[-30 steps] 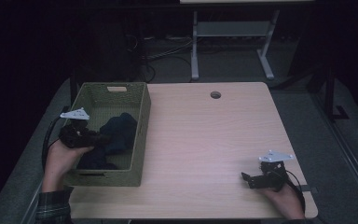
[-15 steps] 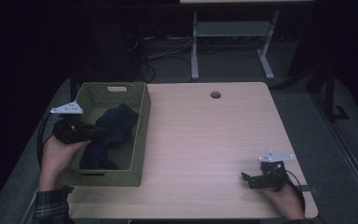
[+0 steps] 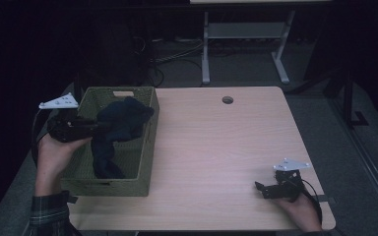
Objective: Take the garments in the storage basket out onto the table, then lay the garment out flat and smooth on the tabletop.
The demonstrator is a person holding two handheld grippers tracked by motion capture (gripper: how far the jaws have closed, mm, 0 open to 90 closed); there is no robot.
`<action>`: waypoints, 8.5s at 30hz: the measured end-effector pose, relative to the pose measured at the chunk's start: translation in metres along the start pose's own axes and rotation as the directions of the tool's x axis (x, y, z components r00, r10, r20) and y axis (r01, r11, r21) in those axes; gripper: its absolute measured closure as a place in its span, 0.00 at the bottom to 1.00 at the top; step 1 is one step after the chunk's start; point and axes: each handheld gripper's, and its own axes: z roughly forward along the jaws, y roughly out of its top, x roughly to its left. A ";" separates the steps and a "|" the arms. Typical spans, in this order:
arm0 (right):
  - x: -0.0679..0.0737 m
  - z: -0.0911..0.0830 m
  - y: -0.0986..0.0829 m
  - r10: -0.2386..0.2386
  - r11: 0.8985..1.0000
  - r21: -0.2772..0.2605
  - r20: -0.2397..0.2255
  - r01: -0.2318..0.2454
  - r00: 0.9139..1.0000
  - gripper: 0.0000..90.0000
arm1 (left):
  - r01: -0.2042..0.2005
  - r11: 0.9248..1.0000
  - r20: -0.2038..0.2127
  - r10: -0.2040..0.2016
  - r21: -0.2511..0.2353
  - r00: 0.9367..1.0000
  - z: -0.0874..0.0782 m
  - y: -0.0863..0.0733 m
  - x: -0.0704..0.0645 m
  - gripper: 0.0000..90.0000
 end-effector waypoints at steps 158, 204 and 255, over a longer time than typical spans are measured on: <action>0.000 0.000 0.000 -0.002 1.000 0.000 -0.001 0.002 1.000 0.01 | -0.026 0.999 0.440 0.042 -0.042 0.897 0.247 0.049 -0.137 0.87; 0.000 0.000 0.000 -0.002 1.000 0.002 0.001 0.002 1.000 0.01 | 0.053 0.986 0.058 -0.063 0.160 0.996 0.268 -0.017 -0.088 0.64; -0.006 0.001 0.061 -0.033 0.999 -0.047 -0.114 0.028 0.993 0.28 | 0.010 0.998 0.088 -0.015 0.061 0.996 0.202 -0.020 -0.128 0.17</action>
